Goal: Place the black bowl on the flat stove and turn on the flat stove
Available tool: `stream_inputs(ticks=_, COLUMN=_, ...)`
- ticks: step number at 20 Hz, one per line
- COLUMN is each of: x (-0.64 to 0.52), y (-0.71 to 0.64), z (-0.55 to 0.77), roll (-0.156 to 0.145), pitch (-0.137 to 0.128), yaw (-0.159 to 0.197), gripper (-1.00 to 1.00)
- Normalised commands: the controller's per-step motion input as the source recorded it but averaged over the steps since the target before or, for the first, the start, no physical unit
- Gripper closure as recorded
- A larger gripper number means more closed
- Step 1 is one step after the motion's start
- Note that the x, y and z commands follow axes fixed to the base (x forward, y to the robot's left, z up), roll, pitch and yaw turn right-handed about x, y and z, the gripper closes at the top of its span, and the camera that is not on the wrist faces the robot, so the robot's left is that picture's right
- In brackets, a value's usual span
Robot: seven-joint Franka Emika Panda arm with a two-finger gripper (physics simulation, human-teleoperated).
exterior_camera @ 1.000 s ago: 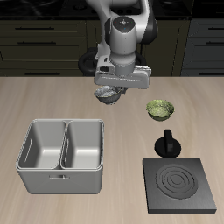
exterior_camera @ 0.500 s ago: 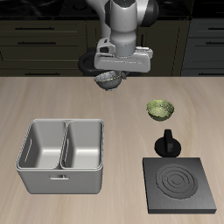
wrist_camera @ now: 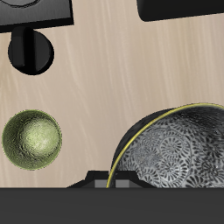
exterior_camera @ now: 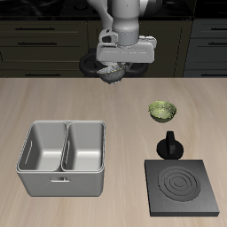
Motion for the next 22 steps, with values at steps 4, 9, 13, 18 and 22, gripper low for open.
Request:
stream_inputs(ticks=4, x=0.26, y=-0.03, z=0.15, roll=0.01, pitch=0.008, yaw=0.008, gripper=1.0)
stream_inputs(ticks=9, x=0.48, y=0.12, z=0.33, roll=0.03, pitch=-0.012, yaw=0.011, gripper=1.0)
stream_inputs(ticks=13, x=0.48, y=0.17, z=0.23, roll=0.041, pitch=0.002, yaw=0.042, gripper=1.0)
stream_inputs(ticks=18, x=0.44, y=0.22, z=0.18, roll=0.04, pitch=-0.002, yaw=0.043, gripper=1.0)
stream_inputs(ticks=22, x=0.6, y=0.26, z=0.17, roll=0.038, pitch=0.028, yaw=0.013, gripper=1.0)
